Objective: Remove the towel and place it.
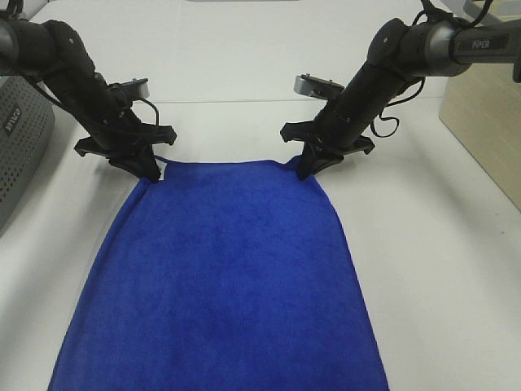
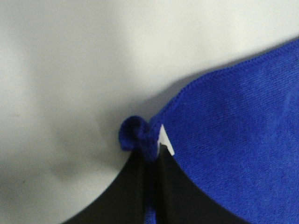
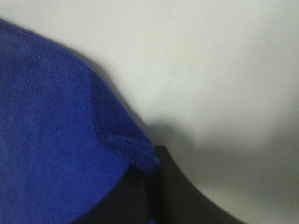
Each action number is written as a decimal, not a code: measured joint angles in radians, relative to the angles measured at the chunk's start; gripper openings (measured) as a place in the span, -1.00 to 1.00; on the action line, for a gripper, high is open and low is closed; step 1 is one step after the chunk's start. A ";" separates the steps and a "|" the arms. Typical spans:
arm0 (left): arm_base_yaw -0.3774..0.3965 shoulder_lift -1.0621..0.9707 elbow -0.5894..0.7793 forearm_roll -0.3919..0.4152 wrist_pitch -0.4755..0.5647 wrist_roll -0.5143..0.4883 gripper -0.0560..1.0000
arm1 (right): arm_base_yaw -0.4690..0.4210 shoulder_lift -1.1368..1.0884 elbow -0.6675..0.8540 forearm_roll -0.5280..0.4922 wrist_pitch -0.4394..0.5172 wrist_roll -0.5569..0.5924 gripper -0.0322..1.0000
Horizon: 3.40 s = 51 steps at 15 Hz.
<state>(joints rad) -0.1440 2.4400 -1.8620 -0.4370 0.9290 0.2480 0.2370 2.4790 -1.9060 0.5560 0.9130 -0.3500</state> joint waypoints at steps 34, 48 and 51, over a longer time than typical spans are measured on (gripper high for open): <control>-0.001 0.061 -0.242 0.091 -0.563 0.142 -0.84 | 0.008 0.062 -0.187 0.067 -0.611 -0.319 -0.90; -0.001 0.116 -0.242 0.097 -0.614 0.142 -0.84 | 0.010 0.083 -0.188 0.071 -0.650 -0.321 -0.90; -0.001 0.145 -0.242 0.109 -0.622 0.142 -0.84 | 0.010 0.118 -0.188 0.071 -0.658 -0.321 -0.90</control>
<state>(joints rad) -0.1450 2.5850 -2.1040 -0.3280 0.3070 0.3900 0.2470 2.5970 -2.0940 0.6270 0.2550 -0.6710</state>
